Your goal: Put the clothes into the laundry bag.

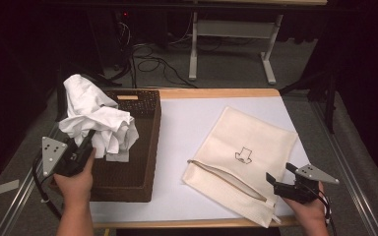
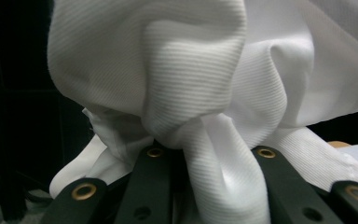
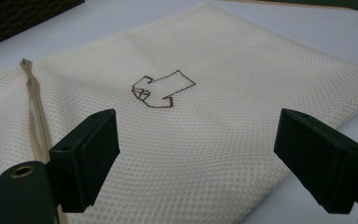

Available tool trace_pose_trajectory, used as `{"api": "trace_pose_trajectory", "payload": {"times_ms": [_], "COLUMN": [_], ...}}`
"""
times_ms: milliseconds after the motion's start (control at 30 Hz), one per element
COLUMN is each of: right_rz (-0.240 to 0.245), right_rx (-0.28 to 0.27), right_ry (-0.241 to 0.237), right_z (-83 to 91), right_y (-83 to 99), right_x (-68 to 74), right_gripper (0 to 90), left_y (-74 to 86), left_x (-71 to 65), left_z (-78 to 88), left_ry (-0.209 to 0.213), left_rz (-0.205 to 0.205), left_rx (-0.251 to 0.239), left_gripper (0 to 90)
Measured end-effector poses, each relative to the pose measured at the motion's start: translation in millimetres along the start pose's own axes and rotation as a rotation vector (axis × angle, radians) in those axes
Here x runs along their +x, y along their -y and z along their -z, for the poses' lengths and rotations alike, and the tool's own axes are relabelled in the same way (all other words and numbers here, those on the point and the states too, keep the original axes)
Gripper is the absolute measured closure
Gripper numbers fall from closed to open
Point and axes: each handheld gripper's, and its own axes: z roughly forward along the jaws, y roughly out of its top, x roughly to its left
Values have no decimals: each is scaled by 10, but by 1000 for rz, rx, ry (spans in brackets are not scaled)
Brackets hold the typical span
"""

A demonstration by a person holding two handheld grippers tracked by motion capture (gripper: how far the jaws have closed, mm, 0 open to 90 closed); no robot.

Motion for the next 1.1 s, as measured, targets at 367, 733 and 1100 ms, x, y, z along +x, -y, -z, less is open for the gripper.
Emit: {"api": "trace_pose_trajectory", "payload": {"times_ms": [367,733,1100], "right_rz": [15,28,78], "right_rx": [18,5,-35], "right_ry": [-14,-26,20], "right_z": [-34,-38,31], "right_y": [50,40,-3], "right_x": [45,47,91], "right_gripper": [154,147,116], "left_y": [-169,-313,-374], "left_x": [-145,-298,-358], "left_z": [197,271,312], "left_ry": [-7,20,31], "left_rz": [-59,-81,-85], "left_rx": [-159,-206,-228], "left_gripper": [770,769,769]}}
